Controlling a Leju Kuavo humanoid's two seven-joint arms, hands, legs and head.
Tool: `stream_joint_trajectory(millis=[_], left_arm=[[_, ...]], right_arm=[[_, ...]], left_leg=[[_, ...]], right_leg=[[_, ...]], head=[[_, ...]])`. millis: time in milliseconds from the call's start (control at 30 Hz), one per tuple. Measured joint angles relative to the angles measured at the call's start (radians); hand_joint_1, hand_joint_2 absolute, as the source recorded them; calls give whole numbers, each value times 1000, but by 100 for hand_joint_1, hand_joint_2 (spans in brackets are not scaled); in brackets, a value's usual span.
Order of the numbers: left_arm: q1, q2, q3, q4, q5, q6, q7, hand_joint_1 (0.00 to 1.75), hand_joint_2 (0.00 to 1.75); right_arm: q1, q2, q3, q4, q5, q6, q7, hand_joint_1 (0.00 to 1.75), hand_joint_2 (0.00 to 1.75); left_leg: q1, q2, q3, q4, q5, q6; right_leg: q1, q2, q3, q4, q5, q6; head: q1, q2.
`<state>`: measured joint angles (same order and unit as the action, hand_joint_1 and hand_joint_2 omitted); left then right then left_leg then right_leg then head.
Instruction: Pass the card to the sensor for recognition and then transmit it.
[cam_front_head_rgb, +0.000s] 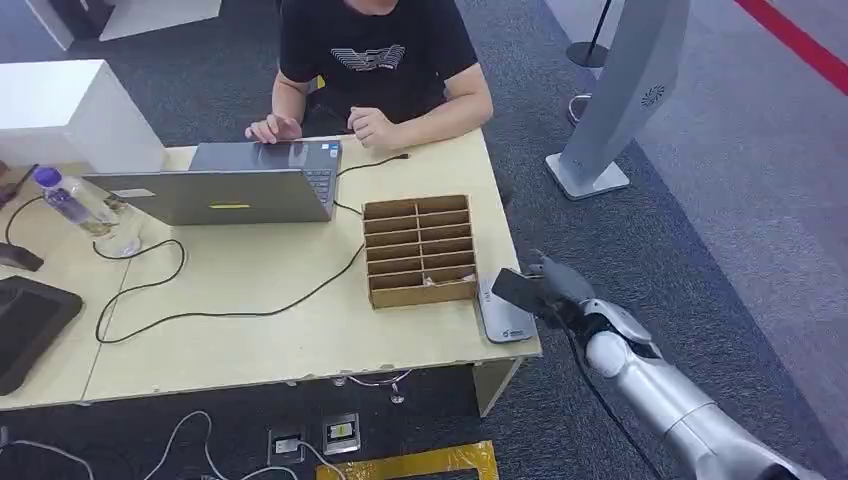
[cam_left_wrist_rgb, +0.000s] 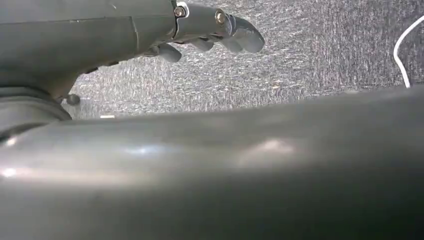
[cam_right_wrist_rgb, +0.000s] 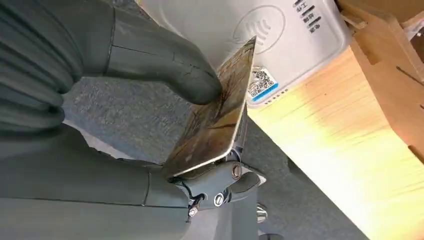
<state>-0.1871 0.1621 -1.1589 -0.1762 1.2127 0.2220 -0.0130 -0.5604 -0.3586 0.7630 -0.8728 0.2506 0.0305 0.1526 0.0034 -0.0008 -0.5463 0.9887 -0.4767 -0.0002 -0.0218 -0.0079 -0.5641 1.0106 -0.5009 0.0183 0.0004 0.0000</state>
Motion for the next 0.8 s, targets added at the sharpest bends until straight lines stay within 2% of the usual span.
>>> stream_joint_trajectory(millis=[367,633,800], left_arm=[[1,3,0,0,-1,-3,0,0,0],[0,3,0,0,0,-9,0,0,0],[0,4,0,0,-2,-12,0,0,0]], right_arm=[[-12,-13,-42,5,-18,-12,-3,175,175],[-88,-46,-99,5,12,-9,1,175,175],[-171,-57,-139,0,33,7,-2,175,175]], left_leg=[[0,0,-1,0,0,0],[0,0,-1,0,0,0],[0,0,-1,0,0,0]], right_leg=[[0,-1,0,0,0,0],[0,-1,0,0,0,0],[0,-1,0,0,0,0]], head=[[0,0],[0,0],[0,0]])
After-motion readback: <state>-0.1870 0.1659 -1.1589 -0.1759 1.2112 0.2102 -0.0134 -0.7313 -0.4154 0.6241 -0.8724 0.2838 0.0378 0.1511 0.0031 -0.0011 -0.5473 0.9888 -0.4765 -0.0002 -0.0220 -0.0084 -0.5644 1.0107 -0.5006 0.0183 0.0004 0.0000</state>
